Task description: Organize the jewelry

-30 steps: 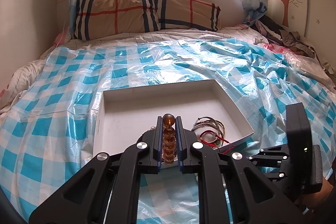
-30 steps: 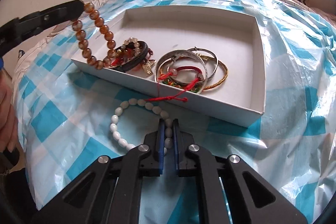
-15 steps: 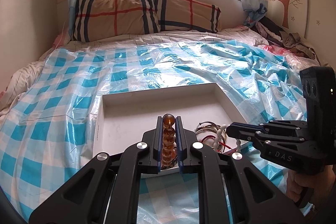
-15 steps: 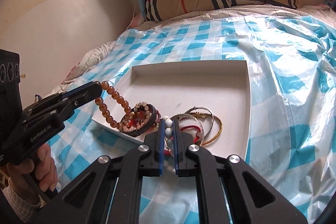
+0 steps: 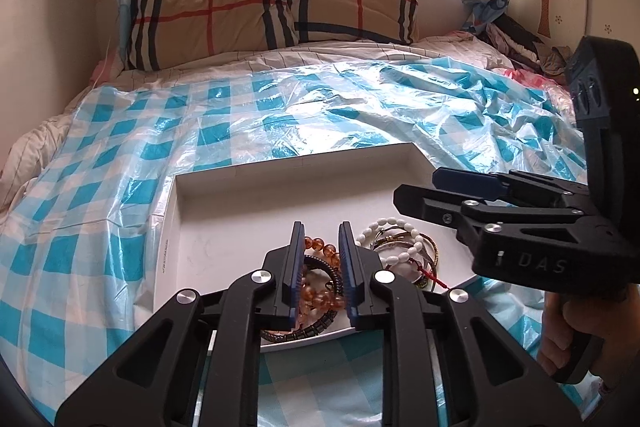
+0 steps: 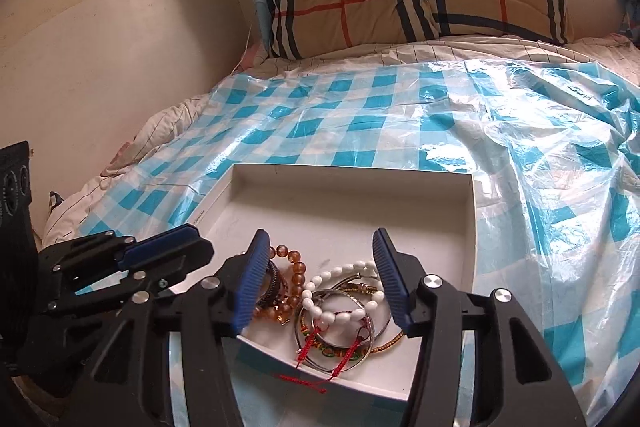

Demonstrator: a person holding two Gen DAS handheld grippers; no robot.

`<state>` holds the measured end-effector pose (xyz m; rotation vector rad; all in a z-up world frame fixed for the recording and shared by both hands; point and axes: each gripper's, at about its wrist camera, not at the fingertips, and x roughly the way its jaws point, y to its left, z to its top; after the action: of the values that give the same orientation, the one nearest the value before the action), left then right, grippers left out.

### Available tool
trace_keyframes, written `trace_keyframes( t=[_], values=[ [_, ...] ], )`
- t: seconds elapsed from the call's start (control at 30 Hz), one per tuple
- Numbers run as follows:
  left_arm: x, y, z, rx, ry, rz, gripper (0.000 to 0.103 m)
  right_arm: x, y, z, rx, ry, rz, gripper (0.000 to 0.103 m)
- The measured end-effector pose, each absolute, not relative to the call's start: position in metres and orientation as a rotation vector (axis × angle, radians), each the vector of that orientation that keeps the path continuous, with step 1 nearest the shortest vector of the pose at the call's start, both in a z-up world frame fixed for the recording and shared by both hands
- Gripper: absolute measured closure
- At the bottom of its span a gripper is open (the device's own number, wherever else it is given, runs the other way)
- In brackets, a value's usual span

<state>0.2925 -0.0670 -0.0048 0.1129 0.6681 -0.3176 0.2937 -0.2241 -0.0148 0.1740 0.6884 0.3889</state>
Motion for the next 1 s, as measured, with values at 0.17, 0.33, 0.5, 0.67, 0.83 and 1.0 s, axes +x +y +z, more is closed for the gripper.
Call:
trace_keyframes(
  t=[0.17, 0.33, 0.5, 0.67, 0.83, 1.0],
  values=[
    [0.284, -0.066, 0.0, 0.131, 0.657, -0.297, 0.066, 0.27, -0.222, -0.006, 0.182, 0.676, 0.386, 0.038],
    [0.267, -0.064, 0.009, 0.14, 0.653, -0.278, 0.052, 0.24, -0.216, 0.009, 0.17, 0.656, 0.385, 0.031],
    [0.234, -0.059, 0.019, 0.153, 0.655, -0.245, 0.032, 0.201, -0.208, 0.024, 0.139, 0.643, 0.354, 0.017],
    [0.185, -0.045, 0.025, 0.161, 0.673, -0.226, 0.018, 0.156, -0.198, 0.032, 0.079, 0.671, 0.271, 0.008],
    [0.128, -0.019, 0.034, 0.105, 0.697, -0.204, 0.013, 0.108, -0.195, 0.039, 0.051, 0.69, 0.192, 0.008],
    [0.08, 0.0, 0.045, 0.071, 0.681, -0.184, 0.008, 0.063, -0.198, 0.047, 0.037, 0.695, 0.113, 0.008]
  ],
)
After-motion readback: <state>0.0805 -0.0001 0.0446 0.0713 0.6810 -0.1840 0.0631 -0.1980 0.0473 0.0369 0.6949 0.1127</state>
